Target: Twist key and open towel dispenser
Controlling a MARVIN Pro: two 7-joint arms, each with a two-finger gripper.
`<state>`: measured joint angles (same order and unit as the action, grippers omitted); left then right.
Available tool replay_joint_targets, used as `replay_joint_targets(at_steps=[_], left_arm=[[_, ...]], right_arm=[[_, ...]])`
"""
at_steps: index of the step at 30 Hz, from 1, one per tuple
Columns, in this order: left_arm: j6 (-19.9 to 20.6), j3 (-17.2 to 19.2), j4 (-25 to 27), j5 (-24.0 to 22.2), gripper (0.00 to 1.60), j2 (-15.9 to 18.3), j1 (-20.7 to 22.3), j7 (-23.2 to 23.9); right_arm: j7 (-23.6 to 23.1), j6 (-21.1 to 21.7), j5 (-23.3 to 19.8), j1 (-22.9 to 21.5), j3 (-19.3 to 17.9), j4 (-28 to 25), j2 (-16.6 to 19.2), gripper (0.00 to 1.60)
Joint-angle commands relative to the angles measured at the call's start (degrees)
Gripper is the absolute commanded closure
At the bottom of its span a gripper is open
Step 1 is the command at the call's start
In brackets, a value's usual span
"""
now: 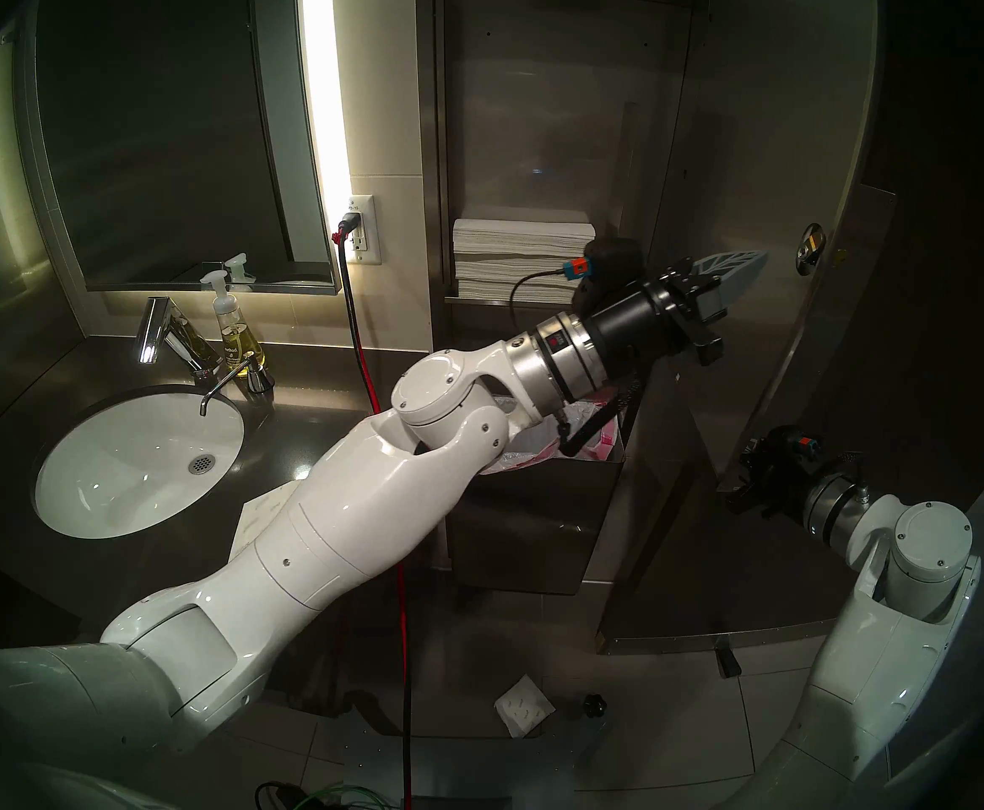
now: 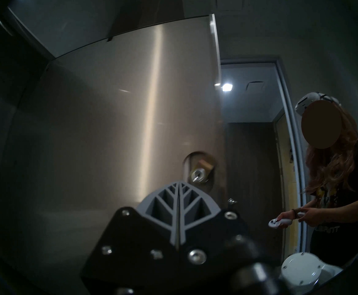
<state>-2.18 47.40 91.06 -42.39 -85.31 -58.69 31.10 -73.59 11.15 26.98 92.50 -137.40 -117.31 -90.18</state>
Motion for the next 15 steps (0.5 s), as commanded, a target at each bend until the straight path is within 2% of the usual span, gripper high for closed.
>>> replay_joint_targets(at_steps=[1,10,15], left_arm=[[-1.7,2.2,-0.1,3.2,1.60,3.6,-0.1,-2.1],[-3.2,6.1,-0.4,6.4,1.60,7.2,-1.9,-6.4],[-5.7,9.4,-0.5,11.5,1.60,10.8,-1.7,-10.6]], right_arm=[[0.3,0.3,0.2,-0.8,1.0,-0.6,-0.1,1.60],[0.6,0.4,0.3,-0.9,1.5,-0.5,0.0,1.60],[0.7,0.4,0.2,-1.4,2.0,-0.2,0.2,1.60]])
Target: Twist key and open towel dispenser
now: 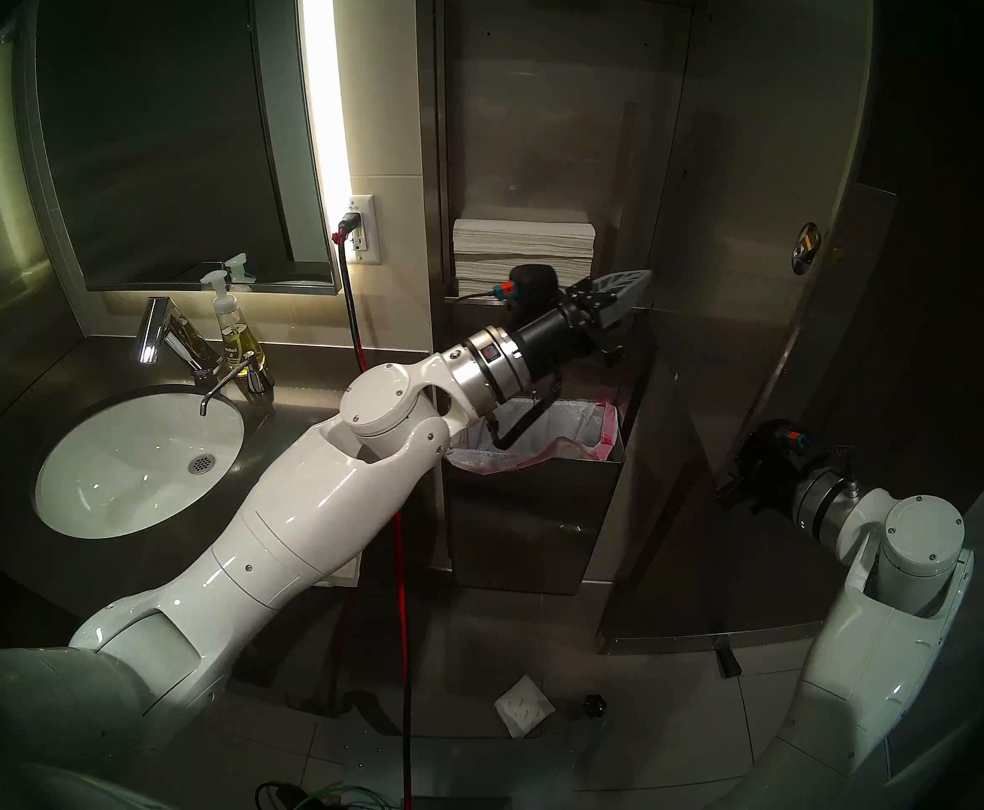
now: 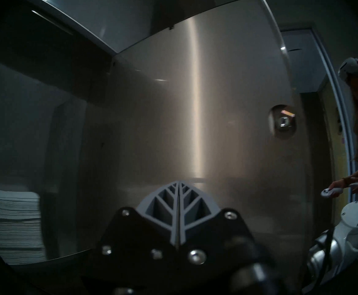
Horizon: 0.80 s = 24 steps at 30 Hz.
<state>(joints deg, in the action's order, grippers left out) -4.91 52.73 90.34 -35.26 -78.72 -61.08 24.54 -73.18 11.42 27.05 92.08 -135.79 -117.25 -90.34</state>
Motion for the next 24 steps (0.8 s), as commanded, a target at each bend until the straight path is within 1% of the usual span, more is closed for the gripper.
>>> replay_joint_targets(at_steps=[1,2,3,7,15,19,24], left_arm=[[-3.3,5.0,-0.1,5.6,1.60,4.9,0.6,-5.5],[-3.4,6.2,-0.4,5.7,1.60,5.1,0.2,-5.9],[-3.5,7.2,-0.5,5.8,1.60,5.6,0.1,-7.6],[-4.4,10.5,-0.4,8.4,1.60,7.8,-0.6,-11.8],[-5.6,16.6,0.1,12.6,1.60,11.0,-1.9,-19.6],[-5.6,18.6,1.8,14.6,1.60,12.3,-3.5,-22.9],[-4.6,19.4,4.1,15.5,1.60,12.5,-5.2,-25.3]], right_arm=[[0.3,0.1,0.0,-1.0,0.6,-0.2,0.3,1.60],[0.3,0.1,0.0,-1.1,0.7,-0.1,0.3,1.60],[0.4,0.1,0.0,-1.2,0.8,0.0,0.3,1.60],[0.4,0.1,0.1,-1.5,1.5,0.3,0.4,1.60],[0.5,0.2,-0.2,-2.4,2.8,0.3,0.6,1.60],[0.5,0.3,-0.3,-3.0,3.1,0.5,0.9,1.60],[0.5,0.6,-0.3,-3.4,3.4,0.7,1.3,1.60]])
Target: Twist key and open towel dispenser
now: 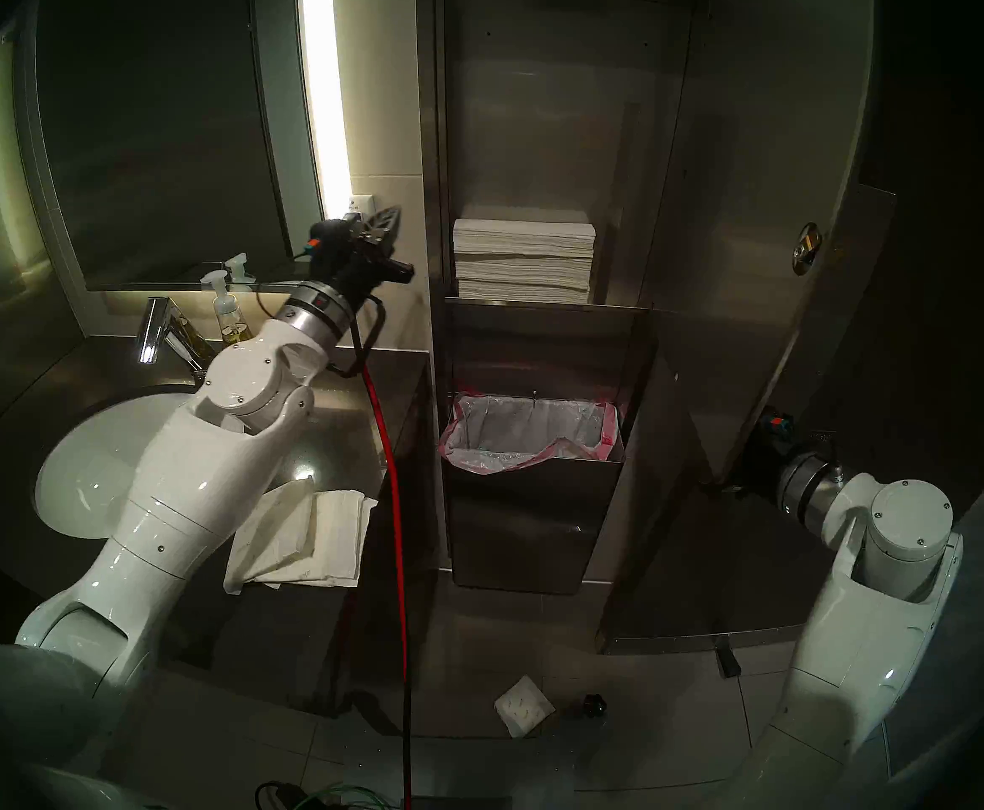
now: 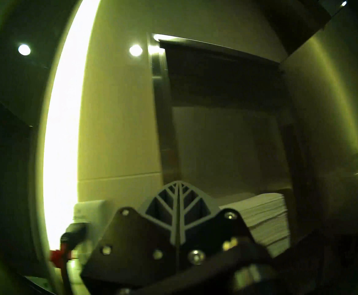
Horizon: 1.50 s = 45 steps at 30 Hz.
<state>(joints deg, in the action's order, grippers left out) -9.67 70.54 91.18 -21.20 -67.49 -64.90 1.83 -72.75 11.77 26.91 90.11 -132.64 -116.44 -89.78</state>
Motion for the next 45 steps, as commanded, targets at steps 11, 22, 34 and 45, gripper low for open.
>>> replay_joint_targets(at_steps=[11,22,34,45], left_arm=[[0.2,0.3,4.0,1.2,1.60,-0.3,-1.9,-3.3],[0.3,0.3,4.1,0.5,0.82,-0.3,-1.9,-3.1],[0.3,0.4,4.1,0.5,0.82,-0.3,-1.9,-2.9],[0.3,0.4,4.1,0.5,0.82,-0.4,-1.9,-2.8]], right_arm=[[0.5,-0.1,-0.3,-1.1,0.3,-0.2,0.5,1.60],[2.9,-0.3,-1.2,-2.2,-0.9,0.5,-1.0,1.60],[4.5,-0.6,-2.5,-3.7,-1.9,1.0,-2.9,0.00],[4.2,-0.8,-2.3,-3.9,-2.1,1.0,-3.2,0.00]])
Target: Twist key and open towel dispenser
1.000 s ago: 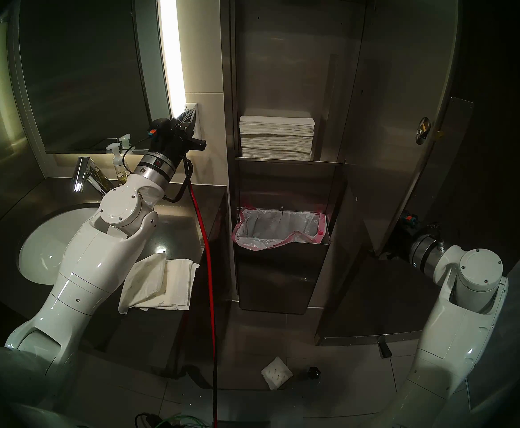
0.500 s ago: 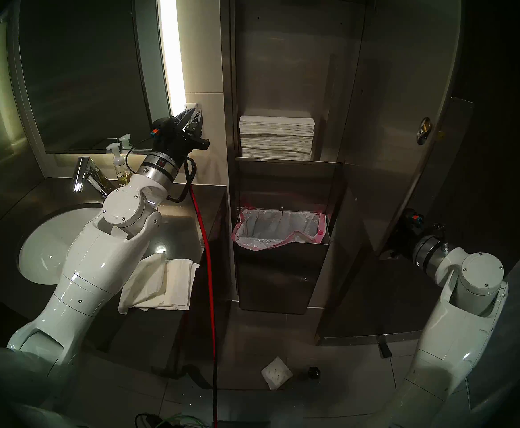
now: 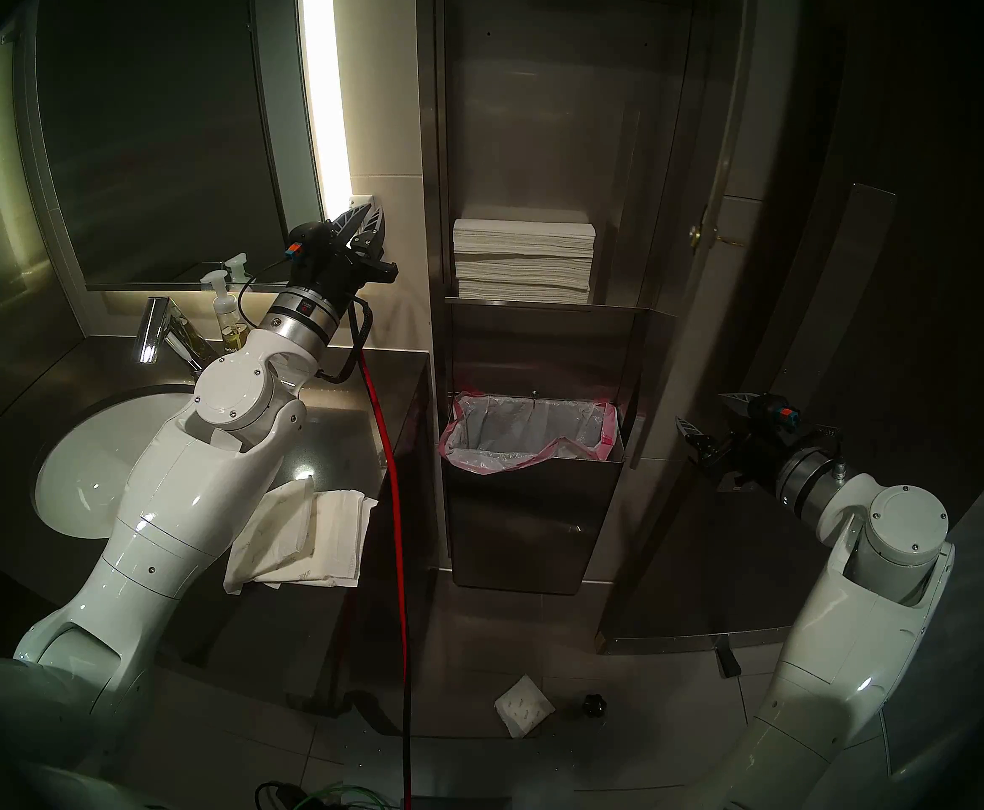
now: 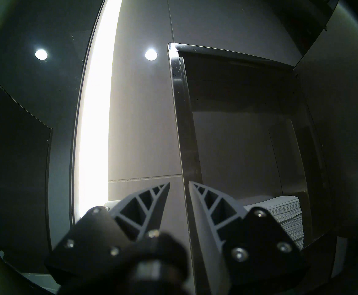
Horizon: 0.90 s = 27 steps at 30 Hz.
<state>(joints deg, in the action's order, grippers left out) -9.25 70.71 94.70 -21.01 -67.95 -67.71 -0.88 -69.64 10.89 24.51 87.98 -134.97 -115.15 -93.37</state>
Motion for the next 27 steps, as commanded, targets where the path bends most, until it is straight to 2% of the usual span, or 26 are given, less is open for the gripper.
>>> replay_joint_targets(at_steps=[1,27], left_arm=[[-0.1,0.3,0.6,0.3,0.82,0.1,0.9,-0.1],[0.0,0.5,0.6,0.6,0.82,-0.2,0.8,0.1]], right_arm=[[1.1,0.0,0.1,-1.8,0.2,-0.3,0.4,0.00],[1.0,0.0,0.2,-1.9,0.1,-0.3,0.3,0.00]])
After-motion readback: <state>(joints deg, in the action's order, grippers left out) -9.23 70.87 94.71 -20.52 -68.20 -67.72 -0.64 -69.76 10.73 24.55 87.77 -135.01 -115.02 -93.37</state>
